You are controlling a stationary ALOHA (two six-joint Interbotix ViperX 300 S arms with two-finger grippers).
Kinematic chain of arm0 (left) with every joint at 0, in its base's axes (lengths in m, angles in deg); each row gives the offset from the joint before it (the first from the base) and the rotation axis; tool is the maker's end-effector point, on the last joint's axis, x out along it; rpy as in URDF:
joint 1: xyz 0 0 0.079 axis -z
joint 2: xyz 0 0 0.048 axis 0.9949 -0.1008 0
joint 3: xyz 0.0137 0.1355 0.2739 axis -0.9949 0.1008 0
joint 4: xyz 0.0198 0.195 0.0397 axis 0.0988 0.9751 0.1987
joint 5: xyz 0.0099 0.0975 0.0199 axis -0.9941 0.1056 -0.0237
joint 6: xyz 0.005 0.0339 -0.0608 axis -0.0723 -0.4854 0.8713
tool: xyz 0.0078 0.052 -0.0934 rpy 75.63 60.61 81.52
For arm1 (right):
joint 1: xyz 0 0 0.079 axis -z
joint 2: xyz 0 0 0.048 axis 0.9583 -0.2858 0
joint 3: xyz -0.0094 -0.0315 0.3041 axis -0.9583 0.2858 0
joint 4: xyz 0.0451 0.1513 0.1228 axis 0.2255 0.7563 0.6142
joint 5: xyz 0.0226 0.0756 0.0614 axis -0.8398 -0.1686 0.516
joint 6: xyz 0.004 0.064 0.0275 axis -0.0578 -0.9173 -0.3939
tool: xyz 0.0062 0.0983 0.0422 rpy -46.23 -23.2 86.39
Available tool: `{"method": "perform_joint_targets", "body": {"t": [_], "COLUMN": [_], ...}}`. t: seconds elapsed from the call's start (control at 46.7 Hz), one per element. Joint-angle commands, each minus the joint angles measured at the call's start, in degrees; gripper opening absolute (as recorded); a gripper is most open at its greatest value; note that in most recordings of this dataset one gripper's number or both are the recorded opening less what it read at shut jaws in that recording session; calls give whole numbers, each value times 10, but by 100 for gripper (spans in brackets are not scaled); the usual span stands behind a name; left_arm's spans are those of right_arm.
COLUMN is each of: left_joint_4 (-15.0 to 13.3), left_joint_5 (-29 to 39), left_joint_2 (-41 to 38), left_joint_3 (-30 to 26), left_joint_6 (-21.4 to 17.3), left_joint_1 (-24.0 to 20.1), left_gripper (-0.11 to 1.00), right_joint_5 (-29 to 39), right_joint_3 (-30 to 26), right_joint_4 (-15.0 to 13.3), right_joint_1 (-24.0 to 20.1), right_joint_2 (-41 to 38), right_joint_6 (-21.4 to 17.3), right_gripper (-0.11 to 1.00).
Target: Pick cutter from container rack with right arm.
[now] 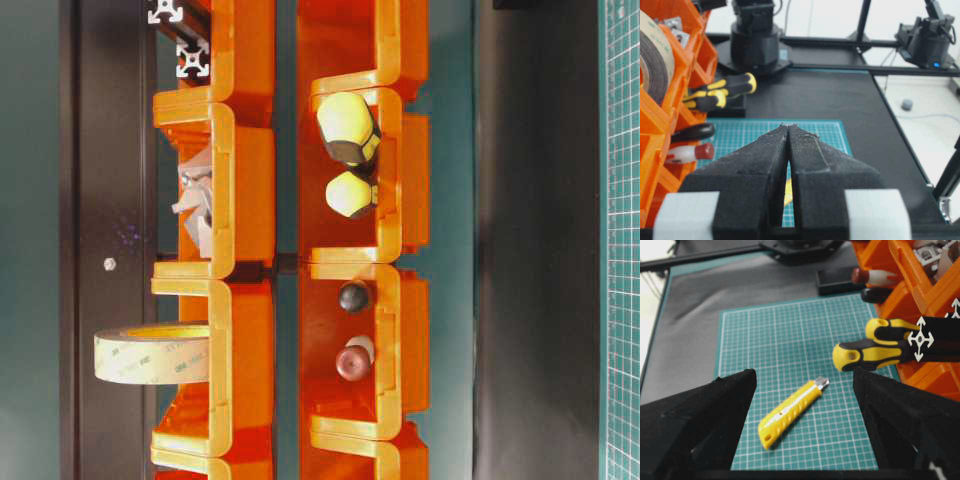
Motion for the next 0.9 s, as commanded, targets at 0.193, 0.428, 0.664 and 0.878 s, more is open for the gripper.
{"method": "perform_joint_targets", "body": {"t": [0.193, 0.428, 0.664, 0.878], "left_joint_4": [2, 2, 2, 2], "left_joint_5": [-3, 2, 9, 5], "left_joint_2": [-4, -4, -4, -5], "left_joint_3": [-18, -16, -14, -14], "left_joint_6": [1, 2, 2, 2], "left_joint_1": [1, 1, 1, 0], "left_gripper": [0, 0, 0, 0], "right_joint_5": [-7, -8, -10, -10], "right_joint_3": [-7, -4, -3, 0], "right_joint_4": [-3, -2, -3, -2], "right_joint_1": [0, 1, 1, 1], "right_joint_2": [-2, -2, -1, -1], "right_joint_6": [-2, -2, -2, -2], "right_gripper": [75, 75, 75, 75]}}
